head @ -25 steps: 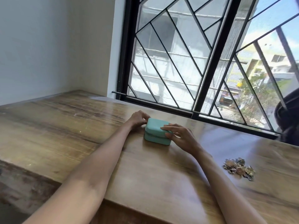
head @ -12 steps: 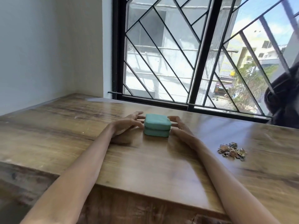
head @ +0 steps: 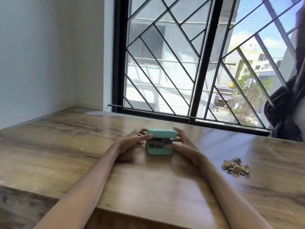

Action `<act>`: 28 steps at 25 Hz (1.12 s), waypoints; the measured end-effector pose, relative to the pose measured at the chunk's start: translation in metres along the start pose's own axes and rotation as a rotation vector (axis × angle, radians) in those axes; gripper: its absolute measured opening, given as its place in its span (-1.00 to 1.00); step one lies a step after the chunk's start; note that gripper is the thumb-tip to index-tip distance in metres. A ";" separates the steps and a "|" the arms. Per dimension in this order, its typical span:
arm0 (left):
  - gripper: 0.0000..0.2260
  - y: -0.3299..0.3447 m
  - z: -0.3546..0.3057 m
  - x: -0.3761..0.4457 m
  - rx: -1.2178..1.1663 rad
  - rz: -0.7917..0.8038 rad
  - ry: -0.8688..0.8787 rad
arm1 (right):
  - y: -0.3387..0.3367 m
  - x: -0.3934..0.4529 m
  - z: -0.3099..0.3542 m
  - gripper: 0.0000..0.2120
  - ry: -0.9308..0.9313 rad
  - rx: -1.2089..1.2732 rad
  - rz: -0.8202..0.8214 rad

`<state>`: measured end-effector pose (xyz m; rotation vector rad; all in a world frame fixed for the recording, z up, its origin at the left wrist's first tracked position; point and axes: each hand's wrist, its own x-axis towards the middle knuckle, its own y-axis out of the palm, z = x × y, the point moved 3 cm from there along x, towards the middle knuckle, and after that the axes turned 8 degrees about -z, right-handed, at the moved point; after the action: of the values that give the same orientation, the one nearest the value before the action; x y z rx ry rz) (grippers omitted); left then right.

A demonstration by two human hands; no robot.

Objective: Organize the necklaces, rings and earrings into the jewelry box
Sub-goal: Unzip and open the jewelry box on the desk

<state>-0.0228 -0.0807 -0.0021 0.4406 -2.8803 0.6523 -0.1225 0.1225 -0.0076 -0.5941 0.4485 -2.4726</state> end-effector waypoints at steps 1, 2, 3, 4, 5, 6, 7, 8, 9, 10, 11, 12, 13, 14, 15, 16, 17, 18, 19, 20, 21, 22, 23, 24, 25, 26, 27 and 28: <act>-0.24 0.003 -0.002 0.001 0.015 -0.026 -0.013 | 0.001 0.000 0.000 -0.24 0.005 0.002 0.004; -0.25 0.005 -0.001 0.003 0.023 -0.053 -0.039 | 0.002 0.001 -0.001 -0.21 0.013 0.011 0.008; -0.27 0.008 -0.001 0.005 0.016 -0.080 -0.066 | 0.003 0.001 -0.001 -0.21 0.020 0.018 0.014; -0.28 0.011 -0.002 0.008 -0.006 -0.105 -0.082 | 0.003 0.002 -0.003 -0.21 0.023 0.019 0.020; -0.25 0.012 -0.004 0.011 -0.035 -0.131 -0.085 | 0.004 0.002 -0.004 -0.20 0.025 0.016 0.028; -0.19 0.013 -0.004 0.015 -0.062 -0.165 -0.081 | 0.004 0.003 -0.005 -0.18 0.029 0.012 0.037; -0.14 0.013 -0.004 0.018 -0.078 -0.199 -0.071 | 0.004 0.004 -0.005 -0.14 0.034 0.006 0.044; -0.14 0.014 -0.004 0.022 -0.091 -0.225 -0.052 | 0.004 0.005 -0.005 -0.11 0.035 0.003 0.048; -0.19 0.014 -0.004 0.026 -0.095 -0.242 -0.027 | 0.005 0.005 -0.005 -0.10 0.033 0.001 0.052; -0.26 0.015 -0.002 0.029 -0.088 -0.257 -0.008 | 0.005 0.006 -0.003 -0.11 0.027 0.003 0.058; -0.32 0.016 -0.001 0.032 -0.084 -0.268 0.006 | 0.006 0.006 -0.002 -0.12 0.022 0.004 0.065; -0.35 0.016 0.002 0.036 -0.082 -0.275 0.010 | 0.007 0.005 -0.002 -0.14 0.020 0.009 0.069; -0.37 0.017 0.004 0.038 -0.084 -0.276 0.011 | 0.007 0.005 -0.002 -0.16 0.021 0.024 0.071; -0.35 0.016 0.006 0.041 -0.070 -0.284 -0.001 | 0.008 0.005 -0.002 -0.19 0.023 0.048 0.071; -0.30 0.015 0.008 0.044 -0.044 -0.301 -0.022 | 0.009 0.004 -0.002 -0.22 0.023 0.071 0.073; -0.25 0.014 0.012 0.049 -0.010 -0.324 -0.056 | 0.009 0.004 -0.002 -0.24 0.021 0.087 0.076; -0.23 0.013 0.016 0.056 0.027 -0.344 -0.093 | 0.009 0.004 -0.001 -0.26 0.020 0.099 0.081; -0.25 0.013 0.018 0.060 0.064 -0.362 -0.129 | 0.009 0.003 0.001 -0.28 0.017 0.108 0.086; -0.27 0.012 0.021 0.065 0.101 -0.382 -0.159 | 0.009 0.003 0.002 -0.30 0.013 0.110 0.091; -0.28 0.012 0.023 0.068 0.136 -0.400 -0.180 | 0.010 0.002 0.003 -0.31 0.008 0.112 0.099; -0.27 0.011 0.026 0.070 0.164 -0.409 -0.196 | 0.010 0.002 0.003 -0.31 0.006 0.113 0.103; -0.27 0.010 0.027 0.072 0.185 -0.415 -0.206 | 0.009 0.002 0.004 -0.31 0.006 0.112 0.102; -0.27 0.009 0.029 0.074 0.207 -0.424 -0.210 | 0.009 0.002 0.003 -0.31 0.010 0.109 0.100; -0.28 0.008 0.030 0.075 0.233 -0.432 -0.217 | 0.009 0.003 0.002 -0.29 0.015 0.106 0.098; -0.28 0.007 0.032 0.075 0.267 -0.441 -0.225 | 0.009 0.004 0.001 -0.27 0.023 0.101 0.097; -0.27 0.006 0.033 0.075 0.305 -0.451 -0.238 | 0.009 0.004 0.001 -0.25 0.032 0.097 0.097; -0.27 0.005 0.035 0.076 0.349 -0.465 -0.252 | 0.009 0.004 0.000 -0.23 0.038 0.091 0.095; -0.27 0.005 0.035 0.075 0.394 -0.481 -0.270 | 0.010 0.004 -0.001 -0.22 0.040 0.086 0.094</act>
<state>-0.0978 -0.1107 -0.0192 1.3123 -2.6942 1.1335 -0.1219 0.1125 -0.0109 -0.4783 0.3752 -2.4043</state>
